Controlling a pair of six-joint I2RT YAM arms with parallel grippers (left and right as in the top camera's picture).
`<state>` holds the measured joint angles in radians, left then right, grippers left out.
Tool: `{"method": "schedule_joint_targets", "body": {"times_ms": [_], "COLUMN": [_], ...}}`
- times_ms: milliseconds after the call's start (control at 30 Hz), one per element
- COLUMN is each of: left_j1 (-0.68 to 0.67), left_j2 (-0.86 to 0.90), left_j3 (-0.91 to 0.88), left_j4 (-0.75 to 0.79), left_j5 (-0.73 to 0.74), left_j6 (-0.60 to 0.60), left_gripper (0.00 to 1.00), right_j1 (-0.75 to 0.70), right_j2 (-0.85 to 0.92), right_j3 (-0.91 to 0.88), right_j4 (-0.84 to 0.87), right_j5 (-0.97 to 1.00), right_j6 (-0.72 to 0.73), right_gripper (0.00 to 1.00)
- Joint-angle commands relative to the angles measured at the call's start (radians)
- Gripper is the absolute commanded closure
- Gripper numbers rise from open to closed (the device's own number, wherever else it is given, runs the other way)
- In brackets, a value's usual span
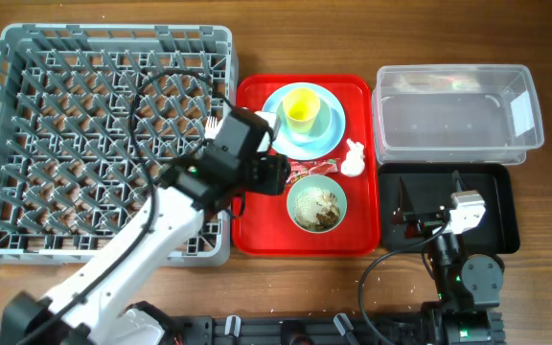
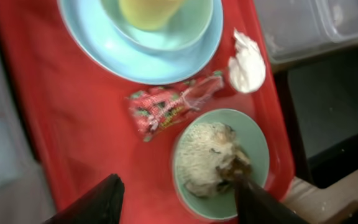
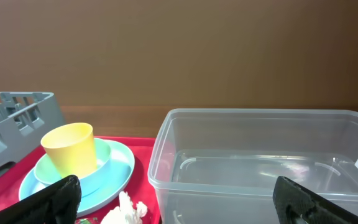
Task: Sort waste into correct bins and load items into the dishwasher rack
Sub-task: 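Reach the left gripper to the yellow cup and grasp it, then lift the yellow cup and place it upside down in the rack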
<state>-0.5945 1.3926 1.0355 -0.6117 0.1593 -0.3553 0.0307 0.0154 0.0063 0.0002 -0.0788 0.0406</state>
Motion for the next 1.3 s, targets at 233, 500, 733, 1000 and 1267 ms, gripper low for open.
{"method": "schedule_joint_targets", "body": {"times_ms": [233,500,733,1000,1267], "left_j1": [0.122,0.034,-0.005,-0.023,-0.021], "left_j2": [0.528,0.837,0.937,0.977,0.977], "left_j3": [1.083,1.255,1.252,1.206,1.135], "left_j4": [-0.539,-0.443,-0.545,-0.562,-0.517], "left_j5": [0.207,-0.027,-0.127,-0.112,-0.113], "left_j6": [0.072,0.094,0.089,0.087,0.087], "left_gripper": [0.65,0.79,0.76,0.72,0.92], "right_j1": [-0.005,-0.005,-0.005,-0.005,-0.005], "right_j2": [-0.005,-0.005,-0.005,-0.005,-0.005], "right_j3": [-0.001,-0.001,-0.001,-0.001,-0.001], "right_j4": [0.005,0.005,0.005,0.005,0.005], "right_j5": [-0.015,-0.015,-0.015,-0.015,-0.015], "right_j6": [0.012,0.012,0.011,0.011,0.012], "right_gripper": [0.00,0.00,0.00,0.00,0.00]}}
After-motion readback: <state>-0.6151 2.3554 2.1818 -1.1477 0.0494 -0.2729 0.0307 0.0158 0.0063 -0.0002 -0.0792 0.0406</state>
